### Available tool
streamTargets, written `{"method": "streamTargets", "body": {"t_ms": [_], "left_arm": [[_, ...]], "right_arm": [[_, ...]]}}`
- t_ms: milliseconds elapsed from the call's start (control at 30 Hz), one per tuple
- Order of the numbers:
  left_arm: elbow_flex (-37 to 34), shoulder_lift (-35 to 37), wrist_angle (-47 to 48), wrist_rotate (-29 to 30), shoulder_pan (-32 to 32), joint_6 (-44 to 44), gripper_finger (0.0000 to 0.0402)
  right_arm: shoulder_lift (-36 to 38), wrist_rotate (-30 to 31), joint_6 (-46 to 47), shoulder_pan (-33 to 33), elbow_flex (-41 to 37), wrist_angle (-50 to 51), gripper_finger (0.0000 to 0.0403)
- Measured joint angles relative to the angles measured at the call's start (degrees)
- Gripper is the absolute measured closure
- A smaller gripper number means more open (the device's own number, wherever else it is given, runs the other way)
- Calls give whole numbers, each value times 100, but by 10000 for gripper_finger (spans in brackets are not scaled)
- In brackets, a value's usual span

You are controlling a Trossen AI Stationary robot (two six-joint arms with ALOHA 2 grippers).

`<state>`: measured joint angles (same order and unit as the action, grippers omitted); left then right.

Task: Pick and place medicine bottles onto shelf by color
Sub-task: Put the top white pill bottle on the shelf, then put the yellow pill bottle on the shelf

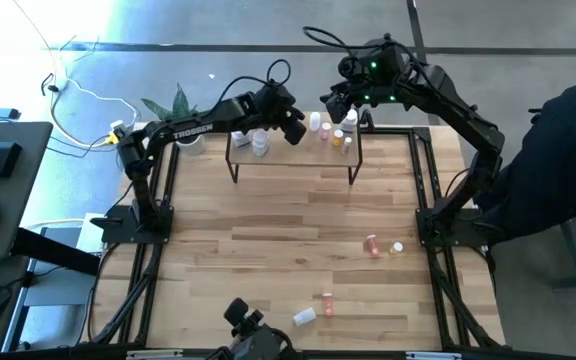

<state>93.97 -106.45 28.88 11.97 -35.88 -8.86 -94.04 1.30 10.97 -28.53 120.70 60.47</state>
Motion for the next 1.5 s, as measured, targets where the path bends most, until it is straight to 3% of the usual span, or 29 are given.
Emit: {"method": "streamTargets", "body": {"t_ms": [967,1500], "left_arm": [[-50,-31,307,-237,-11,71,254],[-47,67,301,-210,-11,354,170]], "right_arm": [[4,-76,72,0,0,163,192],[298,-35,157,156,0,527,192]]}}
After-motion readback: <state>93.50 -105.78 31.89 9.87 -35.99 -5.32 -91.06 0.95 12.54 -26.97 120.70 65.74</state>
